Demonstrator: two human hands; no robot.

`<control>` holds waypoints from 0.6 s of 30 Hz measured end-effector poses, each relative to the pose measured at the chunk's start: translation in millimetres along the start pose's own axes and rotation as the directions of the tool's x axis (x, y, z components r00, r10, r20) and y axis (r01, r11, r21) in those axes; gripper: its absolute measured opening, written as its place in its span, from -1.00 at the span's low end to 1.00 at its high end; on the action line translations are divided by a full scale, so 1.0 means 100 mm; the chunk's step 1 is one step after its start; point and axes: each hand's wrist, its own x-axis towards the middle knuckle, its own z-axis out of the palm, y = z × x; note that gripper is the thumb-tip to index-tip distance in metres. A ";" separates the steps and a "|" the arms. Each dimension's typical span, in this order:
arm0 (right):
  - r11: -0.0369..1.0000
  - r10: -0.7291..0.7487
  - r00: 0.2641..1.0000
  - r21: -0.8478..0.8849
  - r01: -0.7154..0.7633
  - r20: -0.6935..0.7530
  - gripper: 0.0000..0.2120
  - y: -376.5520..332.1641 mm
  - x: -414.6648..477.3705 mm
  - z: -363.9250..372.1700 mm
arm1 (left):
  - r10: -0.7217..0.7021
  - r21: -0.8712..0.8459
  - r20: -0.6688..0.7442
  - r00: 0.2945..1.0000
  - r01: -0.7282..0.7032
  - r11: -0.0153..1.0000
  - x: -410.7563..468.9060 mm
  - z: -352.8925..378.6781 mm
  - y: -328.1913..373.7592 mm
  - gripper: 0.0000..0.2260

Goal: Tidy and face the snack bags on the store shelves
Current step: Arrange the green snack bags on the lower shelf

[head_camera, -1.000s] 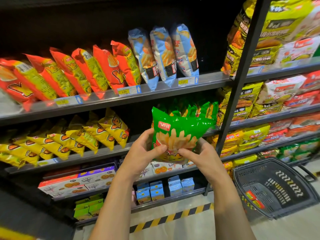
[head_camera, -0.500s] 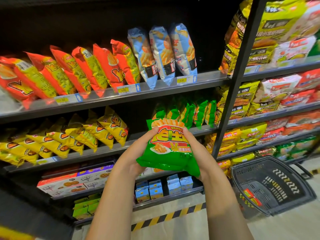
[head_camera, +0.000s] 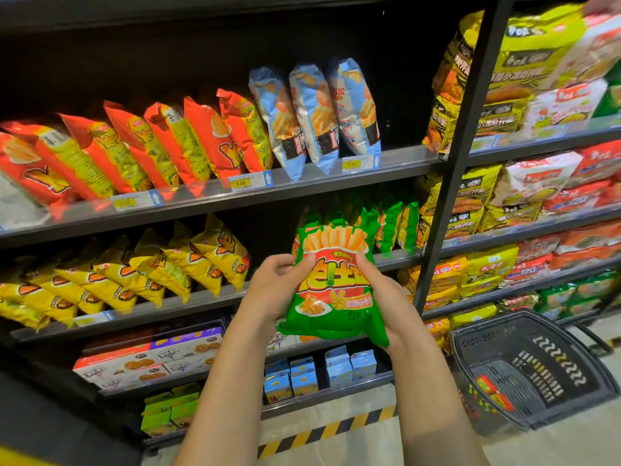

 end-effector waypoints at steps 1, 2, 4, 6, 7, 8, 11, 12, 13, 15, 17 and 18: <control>0.999 -0.032 0.999 -0.001 0.032 -0.018 -0.57 0.02 0.02 -0.01 | 0.107 0.071 -0.066 0.992 -0.103 0.992 0.02 -0.01 -0.01 -0.62; 0.998 -0.069 0.997 -0.012 0.069 -0.033 -0.57 0.04 0.04 -0.02 | 0.195 0.149 -0.095 0.976 -0.180 0.972 0.02 0.00 0.00 -0.67; 0.988 -0.150 0.988 -0.048 0.148 -0.045 -0.58 0.07 0.08 -0.02 | 0.286 0.210 -0.049 0.957 -0.271 0.939 0.01 0.03 0.02 -0.75; 0.971 -0.222 0.974 -0.097 0.217 -0.042 -0.61 0.08 0.11 0.00 | 0.283 0.179 0.053 0.958 -0.288 0.941 -0.03 0.10 0.05 -0.74; 0.961 -0.252 0.967 -0.130 0.244 -0.045 -0.63 0.08 0.13 0.01 | 0.269 0.177 0.094 0.958 -0.282 0.943 -0.05 0.13 0.05 -0.73; 0.952 -0.274 0.961 -0.157 0.264 -0.046 -0.66 0.08 0.14 0.02 | 0.242 0.173 0.132 0.961 -0.263 0.949 -0.06 0.16 0.06 -0.73; 0.947 -0.277 0.960 -0.178 0.268 -0.032 -0.66 0.08 0.16 0.00 | 0.147 0.139 0.205 0.968 -0.177 0.974 -0.06 0.23 0.03 -0.70; 0.947 -0.266 0.964 -0.192 0.258 -0.021 -0.64 0.08 0.16 -0.02 | 0.126 0.123 0.210 0.970 -0.154 0.980 -0.05 0.24 0.02 -0.63; 0.945 -0.257 0.966 -0.212 0.248 -0.012 -0.62 0.07 0.15 -0.04 | 0.109 0.101 0.210 0.972 -0.132 0.986 -0.05 0.24 0.00 -0.55; 0.938 -0.244 0.970 -0.254 0.235 -0.007 -0.54 0.06 0.15 -0.08 | 0.072 0.043 0.187 0.980 -0.082 0.996 -0.02 0.25 -0.04 -0.36; 0.933 -0.242 0.970 -0.276 0.229 -0.012 -0.49 0.06 0.16 -0.13 | 0.043 -0.013 0.148 0.988 -0.041 0.999 0.01 0.24 -0.10 -0.25; 0.932 -0.245 0.969 -0.281 0.230 -0.018 -0.49 0.05 0.16 -0.14 | 0.025 -0.043 0.124 0.992 -0.020 0.999 0.03 0.24 -0.13 -0.25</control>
